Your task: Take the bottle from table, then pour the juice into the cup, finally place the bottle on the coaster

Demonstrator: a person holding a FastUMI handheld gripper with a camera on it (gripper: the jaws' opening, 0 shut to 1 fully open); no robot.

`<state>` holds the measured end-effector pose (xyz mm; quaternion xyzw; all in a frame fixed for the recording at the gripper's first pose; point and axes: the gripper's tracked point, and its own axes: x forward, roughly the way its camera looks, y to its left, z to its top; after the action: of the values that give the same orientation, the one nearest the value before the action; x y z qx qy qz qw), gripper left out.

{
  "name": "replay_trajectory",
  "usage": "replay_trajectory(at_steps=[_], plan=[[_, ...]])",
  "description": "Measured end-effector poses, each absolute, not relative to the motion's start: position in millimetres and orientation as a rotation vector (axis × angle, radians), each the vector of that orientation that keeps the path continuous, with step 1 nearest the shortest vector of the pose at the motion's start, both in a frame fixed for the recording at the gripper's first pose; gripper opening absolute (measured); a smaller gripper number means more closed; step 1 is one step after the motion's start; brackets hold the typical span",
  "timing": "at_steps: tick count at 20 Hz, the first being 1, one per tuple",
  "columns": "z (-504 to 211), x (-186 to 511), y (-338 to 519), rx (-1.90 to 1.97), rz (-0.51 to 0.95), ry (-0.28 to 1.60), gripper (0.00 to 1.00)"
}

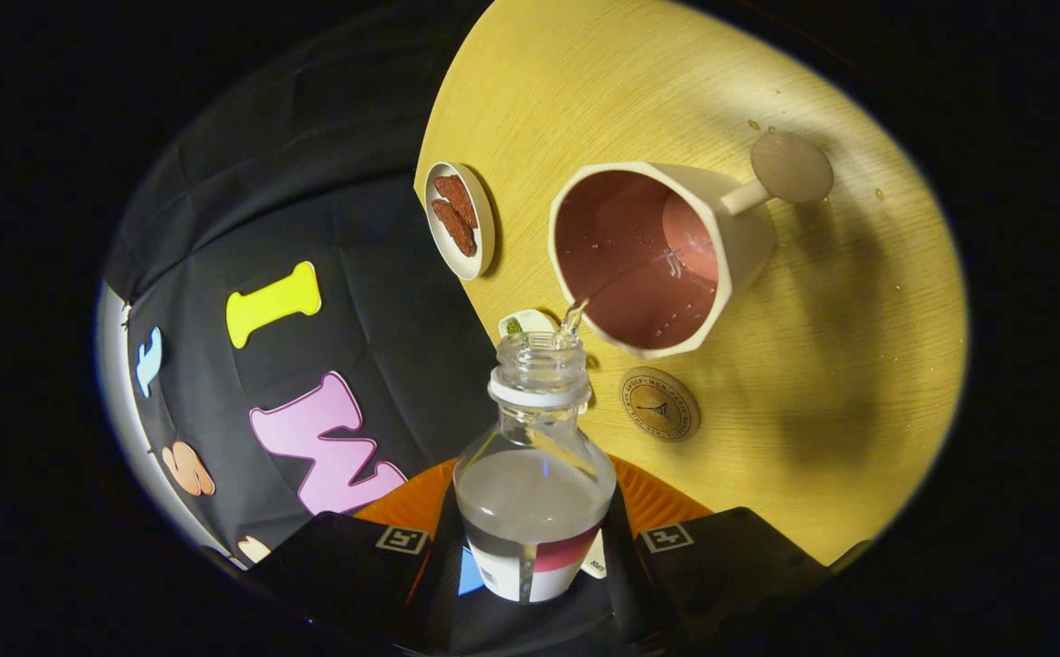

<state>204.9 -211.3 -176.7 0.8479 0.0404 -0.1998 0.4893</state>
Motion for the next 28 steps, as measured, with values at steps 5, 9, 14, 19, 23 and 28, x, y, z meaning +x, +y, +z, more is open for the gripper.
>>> replay_trajectory(at_steps=[5,9,14,19,23,28], plan=[[-165,201,-213,2.123,-0.466,0.080,0.69],[-157,201,-218,2.169,-0.460,0.053,0.69],[-149,198,-228,2.235,-0.462,0.023,0.69],[-151,197,-226,2.305,-0.458,0.067,0.69],[-150,201,-223,2.393,-0.467,0.057,0.69],[-143,201,-231,2.491,-0.451,-0.010,0.69]])
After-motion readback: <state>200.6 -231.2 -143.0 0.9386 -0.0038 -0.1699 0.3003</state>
